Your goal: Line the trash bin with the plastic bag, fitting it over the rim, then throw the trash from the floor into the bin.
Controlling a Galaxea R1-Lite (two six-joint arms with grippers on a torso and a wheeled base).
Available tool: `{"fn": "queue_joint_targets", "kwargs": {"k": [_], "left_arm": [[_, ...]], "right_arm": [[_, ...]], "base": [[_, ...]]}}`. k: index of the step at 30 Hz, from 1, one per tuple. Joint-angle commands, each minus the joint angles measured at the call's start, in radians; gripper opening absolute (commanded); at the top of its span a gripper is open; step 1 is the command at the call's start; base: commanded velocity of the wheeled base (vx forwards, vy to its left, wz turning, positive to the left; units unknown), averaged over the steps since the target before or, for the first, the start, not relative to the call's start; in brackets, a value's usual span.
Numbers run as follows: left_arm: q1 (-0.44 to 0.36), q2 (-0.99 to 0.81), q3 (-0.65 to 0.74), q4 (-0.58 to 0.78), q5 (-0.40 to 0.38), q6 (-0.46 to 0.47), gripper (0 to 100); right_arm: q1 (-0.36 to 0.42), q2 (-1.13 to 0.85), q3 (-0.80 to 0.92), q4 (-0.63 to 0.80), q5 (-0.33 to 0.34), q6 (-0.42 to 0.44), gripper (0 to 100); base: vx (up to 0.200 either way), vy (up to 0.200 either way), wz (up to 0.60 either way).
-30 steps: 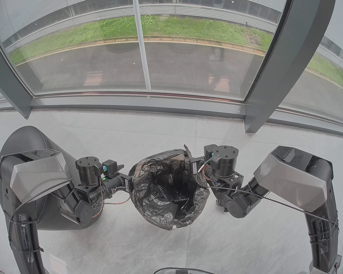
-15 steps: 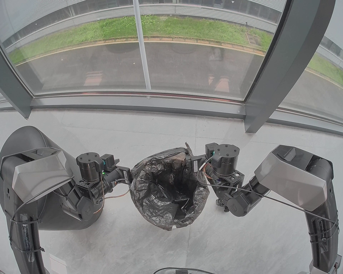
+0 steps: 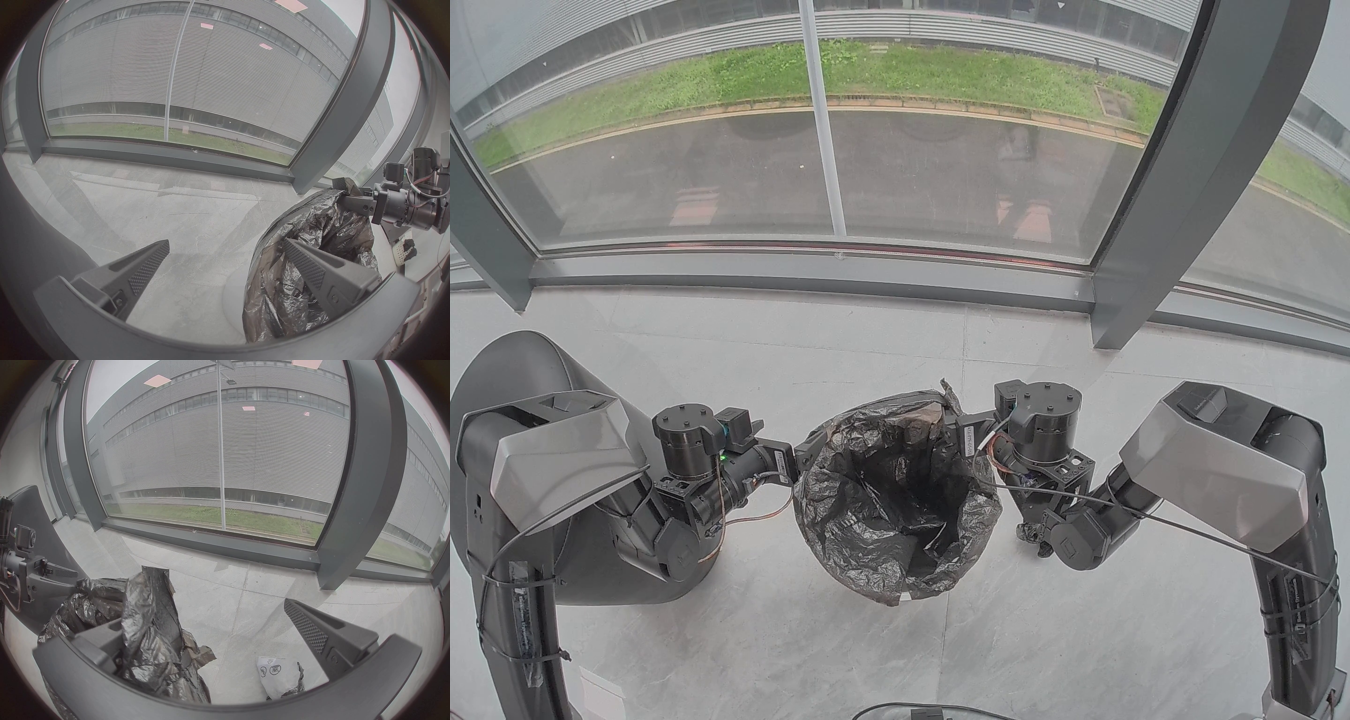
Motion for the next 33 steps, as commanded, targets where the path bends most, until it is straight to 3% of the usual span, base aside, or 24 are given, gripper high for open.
{"fn": "queue_joint_targets", "kwargs": {"k": [1,9,18,26,27,33], "left_arm": [[0.000,0.002,0.003,0.000,0.001,-0.001,100],[-0.006,-0.003,0.004,-0.001,0.001,-0.001,100],[-0.011,-0.020,0.011,-0.003,0.002,-0.001,100],[-0.023,-0.029,0.015,-0.003,0.002,-0.001,100],[-0.025,-0.030,0.015,-0.003,0.001,-0.001,100],[-0.036,-0.030,0.015,-0.003,0.002,-0.001,100]], "right_arm": [[-0.001,-0.004,0.002,-0.001,0.000,-0.001,100],[-0.001,-0.012,0.013,-0.009,0.001,0.014,100],[-0.004,-0.012,0.064,0.007,0.007,0.092,100],[-0.030,-0.050,0.064,0.129,0.012,0.321,100],[-0.042,-0.061,0.060,0.166,0.019,0.381,100],[-0.079,-0.082,0.059,0.189,0.041,0.450,100]], "base": [[0.000,0.000,0.00],[0.000,0.000,0.00],[0.000,0.000,0.00],[0.000,0.000,0.00],[0.000,0.000,0.00],[0.000,0.000,0.00]]}}
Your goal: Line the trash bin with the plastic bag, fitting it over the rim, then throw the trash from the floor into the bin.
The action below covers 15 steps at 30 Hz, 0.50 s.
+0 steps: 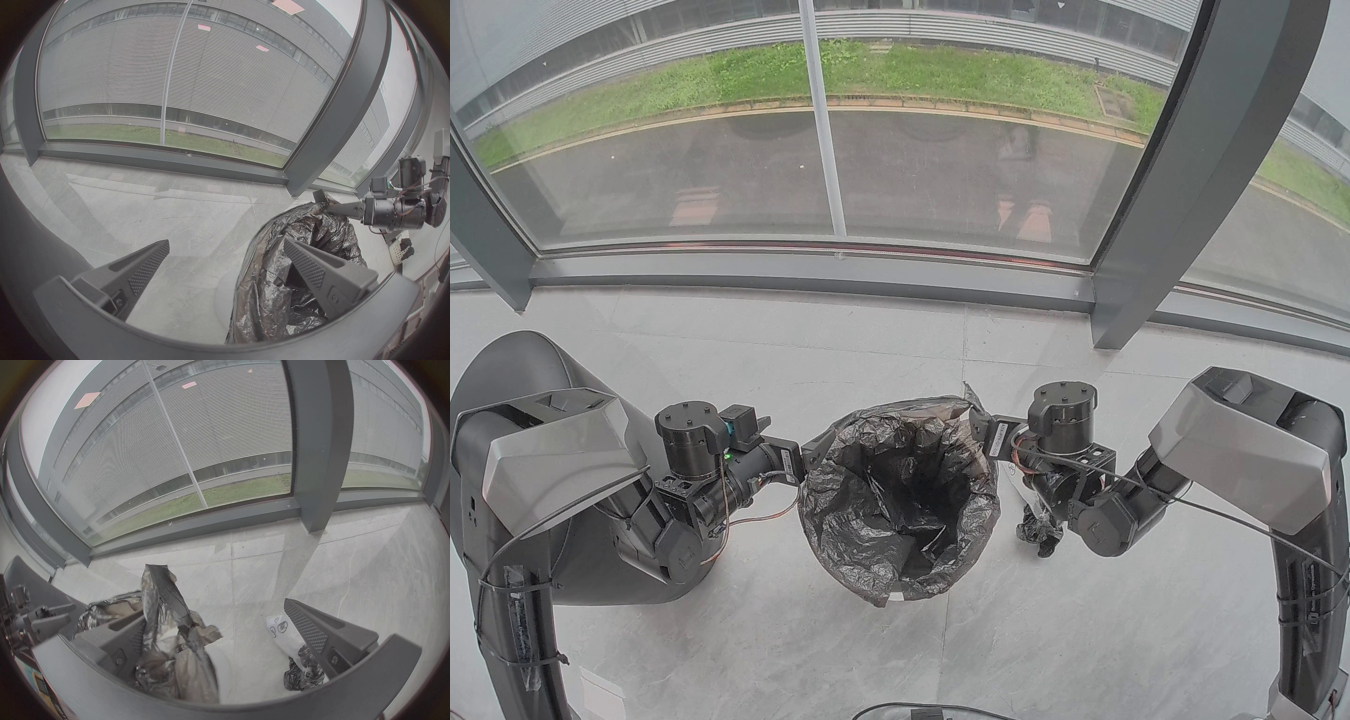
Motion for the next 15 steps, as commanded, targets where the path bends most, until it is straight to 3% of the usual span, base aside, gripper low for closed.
{"fn": "queue_joint_targets", "kwargs": {"k": [1,15], "left_arm": [[-0.008,-0.004,0.000,0.000,0.000,0.000,100],[-0.008,0.002,0.000,0.000,0.000,0.000,100]], "right_arm": [[-0.021,-0.027,-0.004,0.004,0.004,0.009,100],[0.000,-0.014,-0.002,0.041,0.033,0.055,100]], "base": [[0.000,0.000,0.00],[0.000,0.000,0.00]]}}
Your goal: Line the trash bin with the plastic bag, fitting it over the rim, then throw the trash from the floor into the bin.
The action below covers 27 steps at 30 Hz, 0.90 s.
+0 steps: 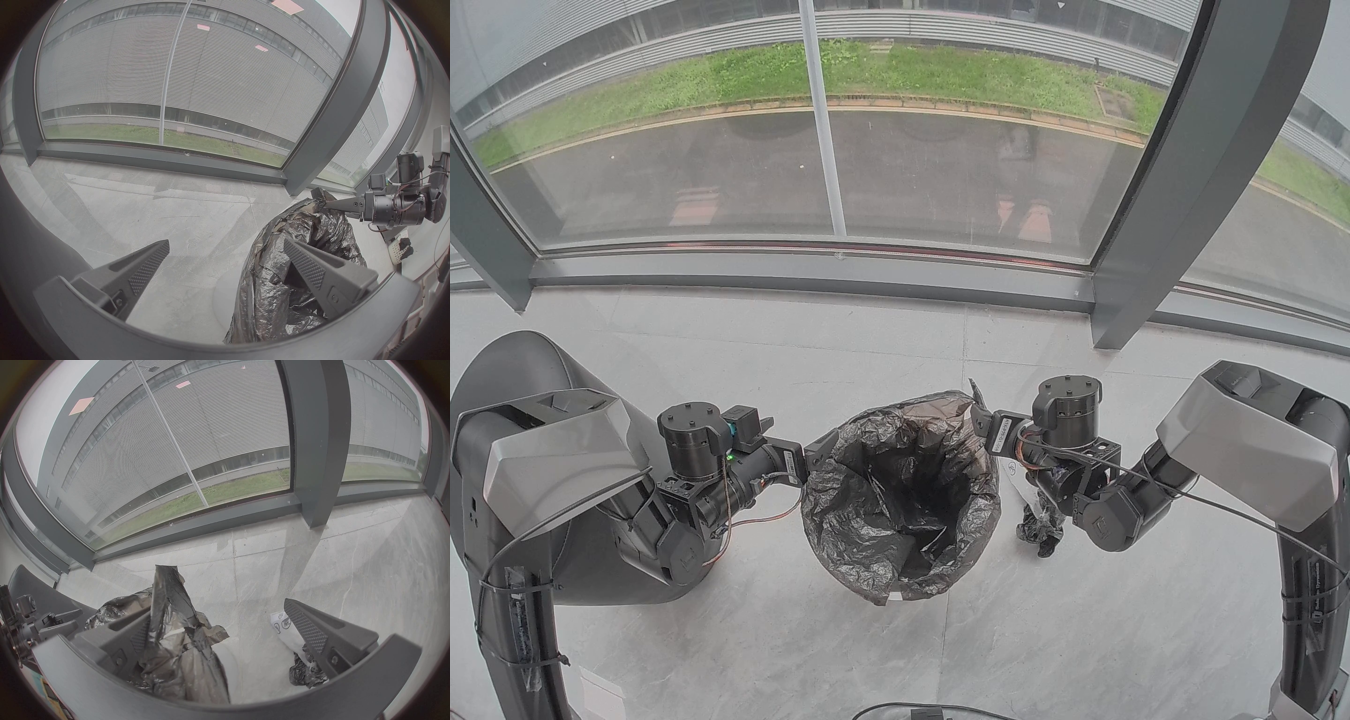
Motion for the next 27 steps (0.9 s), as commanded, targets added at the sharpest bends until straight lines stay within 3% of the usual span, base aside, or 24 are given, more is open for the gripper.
{"fn": "queue_joint_targets", "kwargs": {"k": [1,5,21,27], "left_arm": [[0.000,0.002,0.000,-0.001,0.000,-0.001,100],[0.000,0.002,0.000,-0.001,0.000,-0.001,100],[0.000,-0.003,0.009,-0.027,0.000,-0.002,100],[-0.008,-0.060,0.065,-0.028,-0.008,-0.057,100]], "right_arm": [[0.020,0.008,-0.005,0.018,0.005,0.020,100],[0.034,0.008,-0.015,0.049,0.032,0.037,100],[0.076,-0.078,-0.005,0.100,0.042,0.042,100],[0.143,-0.169,0.028,0.218,0.193,0.040,100]], "base": [[0.000,0.000,0.00],[0.000,0.000,0.00],[0.000,0.000,0.00],[0.000,0.000,0.00]]}}
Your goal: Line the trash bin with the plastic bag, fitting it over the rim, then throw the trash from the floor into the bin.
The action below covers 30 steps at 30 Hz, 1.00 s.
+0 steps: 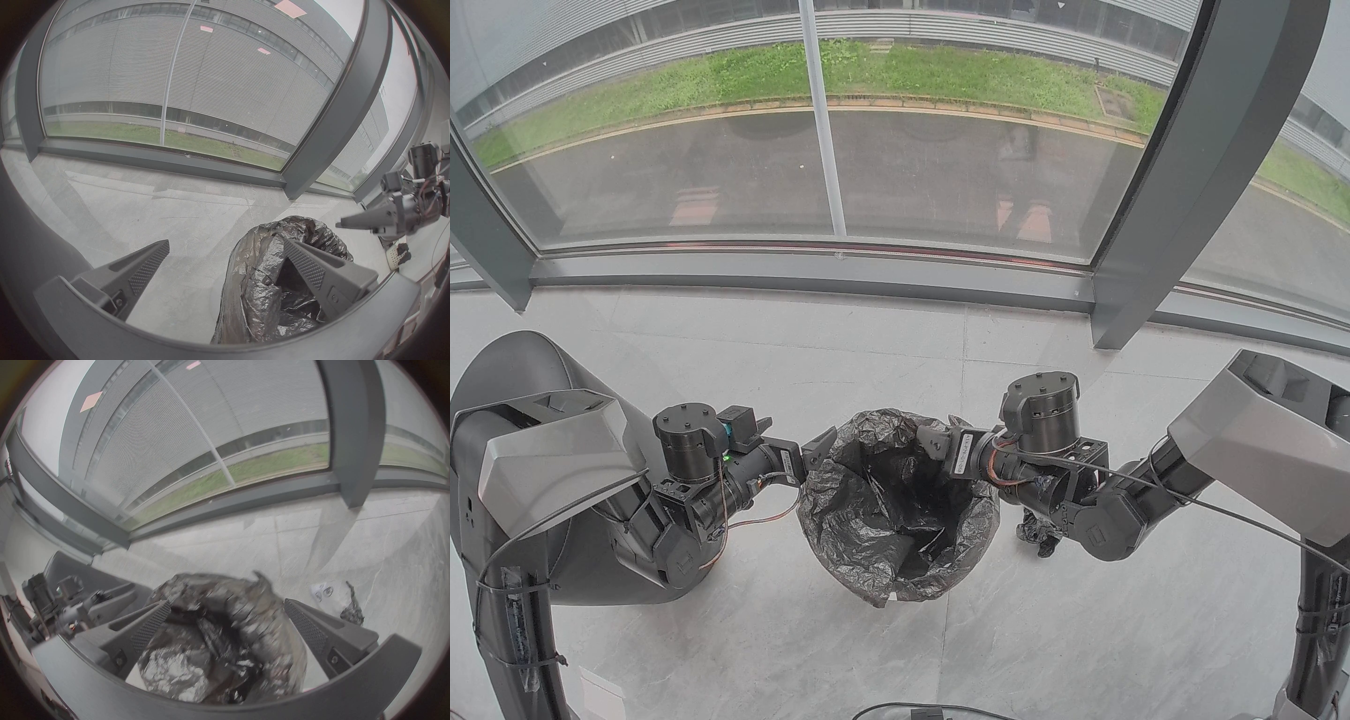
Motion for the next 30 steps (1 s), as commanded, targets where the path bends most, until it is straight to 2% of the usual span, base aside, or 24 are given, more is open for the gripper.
{"fn": "queue_joint_targets", "kwargs": {"k": [1,7,8,15,22,25,30], "left_arm": [[-0.012,-0.058,0.055,-0.001,-0.008,-0.038,100],[-0.012,-0.070,0.163,-0.021,-0.023,-0.029,100],[-0.010,-0.060,0.188,-0.057,-0.039,-0.024,100],[-0.007,0.011,0.223,-0.118,-0.051,-0.003,100],[-0.010,0.106,0.254,-0.215,-0.042,0.121,100],[-0.010,0.118,0.262,-0.216,-0.037,0.161,100],[-0.009,0.135,0.245,-0.216,-0.010,0.174,100]], "right_arm": [[0.043,-0.067,0.010,0.068,0.042,-0.006,100],[0.032,-0.020,-0.004,0.082,-0.003,-0.016,100],[0.017,-0.008,0.001,0.080,-0.018,-0.016,100],[-0.013,0.012,0.004,0.076,-0.024,-0.016,100],[-0.013,0.038,0.007,0.073,-0.024,-0.012,100],[-0.014,0.043,0.012,0.070,-0.024,-0.009,100],[-0.014,0.045,0.012,0.068,-0.024,-0.006,100]], "base": [[0.000,0.000,0.00],[0.000,0.000,0.00],[0.000,0.000,0.00],[0.000,0.000,0.00],[0.000,0.000,0.00],[0.000,0.000,0.00],[0.000,0.000,0.00]]}}
